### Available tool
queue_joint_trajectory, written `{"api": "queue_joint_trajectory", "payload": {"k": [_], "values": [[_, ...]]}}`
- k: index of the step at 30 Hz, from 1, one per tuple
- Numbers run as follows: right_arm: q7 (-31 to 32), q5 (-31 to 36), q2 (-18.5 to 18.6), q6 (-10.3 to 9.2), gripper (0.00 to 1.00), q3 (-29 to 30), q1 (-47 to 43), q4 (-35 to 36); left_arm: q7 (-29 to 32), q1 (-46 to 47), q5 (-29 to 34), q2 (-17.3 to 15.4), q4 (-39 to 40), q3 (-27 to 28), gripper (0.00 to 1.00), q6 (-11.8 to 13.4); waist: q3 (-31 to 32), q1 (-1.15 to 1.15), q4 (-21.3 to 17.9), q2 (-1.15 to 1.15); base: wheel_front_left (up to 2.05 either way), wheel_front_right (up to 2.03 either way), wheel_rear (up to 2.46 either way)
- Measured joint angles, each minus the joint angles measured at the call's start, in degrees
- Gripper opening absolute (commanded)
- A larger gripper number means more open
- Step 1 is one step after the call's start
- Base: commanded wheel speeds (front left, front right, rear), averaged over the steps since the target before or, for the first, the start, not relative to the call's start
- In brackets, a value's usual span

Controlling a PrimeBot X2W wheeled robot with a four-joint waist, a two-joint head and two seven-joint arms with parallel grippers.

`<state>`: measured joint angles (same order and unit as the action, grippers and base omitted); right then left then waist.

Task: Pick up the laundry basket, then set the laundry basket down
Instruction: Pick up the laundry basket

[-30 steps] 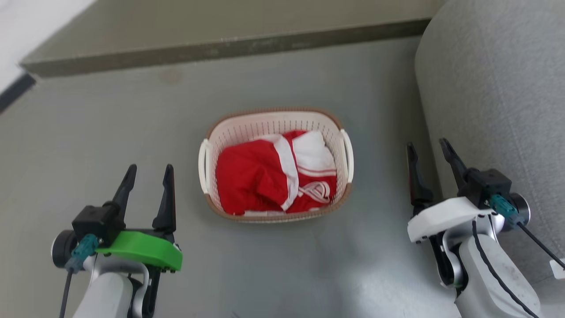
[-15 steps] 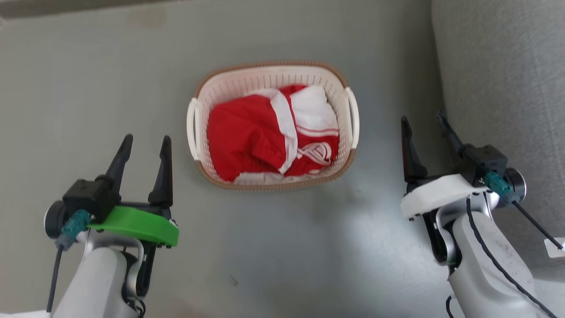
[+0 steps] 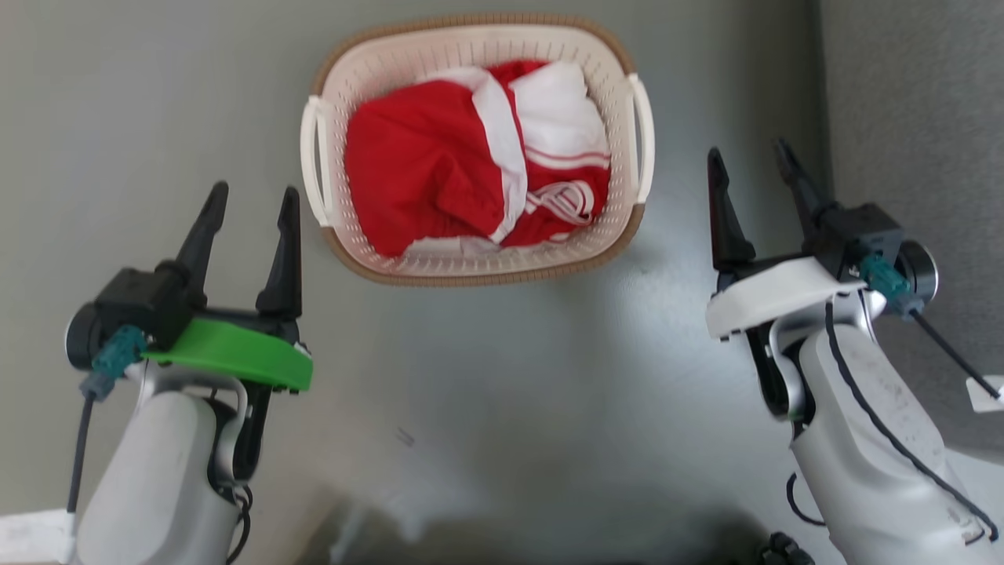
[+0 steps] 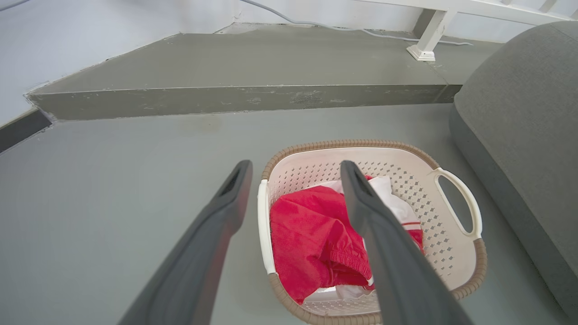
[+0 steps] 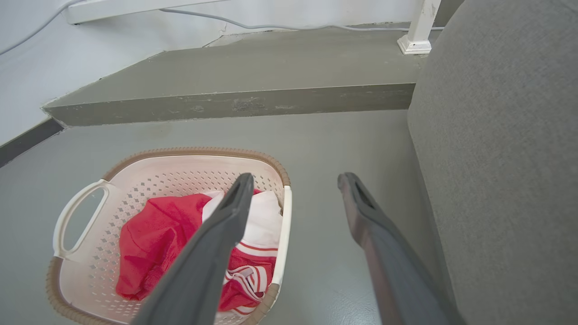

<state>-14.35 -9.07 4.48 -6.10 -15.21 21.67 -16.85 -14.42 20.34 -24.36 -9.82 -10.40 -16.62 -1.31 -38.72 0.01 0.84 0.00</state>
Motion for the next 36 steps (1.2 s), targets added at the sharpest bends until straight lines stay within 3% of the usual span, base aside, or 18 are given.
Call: {"api": "queue_joint_trajectory", "payload": {"k": [19, 36], "values": [[-0.08, 0.00, -0.42, -0.04, 1.00, -1.12, 9.25, -6.71, 0.01, 10.29, 0.00, -0.05, -6.83, -0.09, 1.00, -2.81, -11.28, 0.00, 0.58, 0.00, 0.00, 0.00, 0.00], [2.75, -2.38, -0.71, 1.20, 1.00, -4.71, 20.82, -19.08, 3.93, 20.72, -0.87, -0.15, -20.03, -1.70, 1.00, -4.81, -14.07, -0.01, -0.61, 0.00, 0.00, 0.00, 0.00]]}}
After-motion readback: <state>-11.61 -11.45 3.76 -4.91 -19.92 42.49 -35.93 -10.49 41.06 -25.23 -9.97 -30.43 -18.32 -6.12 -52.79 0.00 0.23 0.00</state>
